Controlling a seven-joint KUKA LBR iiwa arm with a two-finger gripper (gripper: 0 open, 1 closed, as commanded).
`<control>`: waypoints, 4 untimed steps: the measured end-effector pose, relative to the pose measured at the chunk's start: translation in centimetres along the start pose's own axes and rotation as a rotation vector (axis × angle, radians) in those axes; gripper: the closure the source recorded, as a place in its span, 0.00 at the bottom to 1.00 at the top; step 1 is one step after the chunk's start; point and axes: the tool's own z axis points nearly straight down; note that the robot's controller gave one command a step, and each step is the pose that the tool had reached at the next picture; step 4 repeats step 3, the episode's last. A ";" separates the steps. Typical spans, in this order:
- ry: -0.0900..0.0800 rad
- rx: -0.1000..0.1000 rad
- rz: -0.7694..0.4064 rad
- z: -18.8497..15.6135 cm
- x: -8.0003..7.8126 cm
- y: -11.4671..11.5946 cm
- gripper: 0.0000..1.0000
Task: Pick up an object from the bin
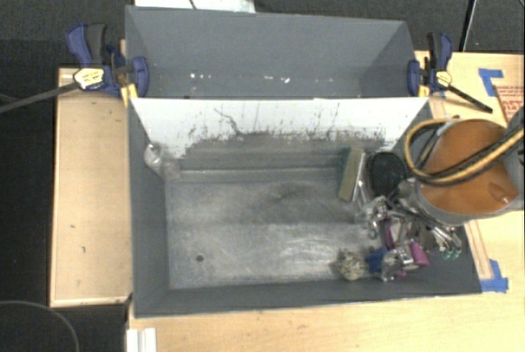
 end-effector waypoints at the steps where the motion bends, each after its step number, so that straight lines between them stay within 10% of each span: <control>1: 0.033 -0.003 -0.001 0.0 0.8 -0.2 1.00; 2: 0.004 0.008 -0.166 -11.7 -1.2 -1.1 1.00; 3: 0.004 0.004 -0.357 -13.9 -6.2 1.3 1.00; 4: 0.004 0.004 -0.357 -13.9 -6.2 1.3 1.00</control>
Offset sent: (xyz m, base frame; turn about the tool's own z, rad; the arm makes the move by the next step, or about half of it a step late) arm 0.0000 0.0000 0.0000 0.0000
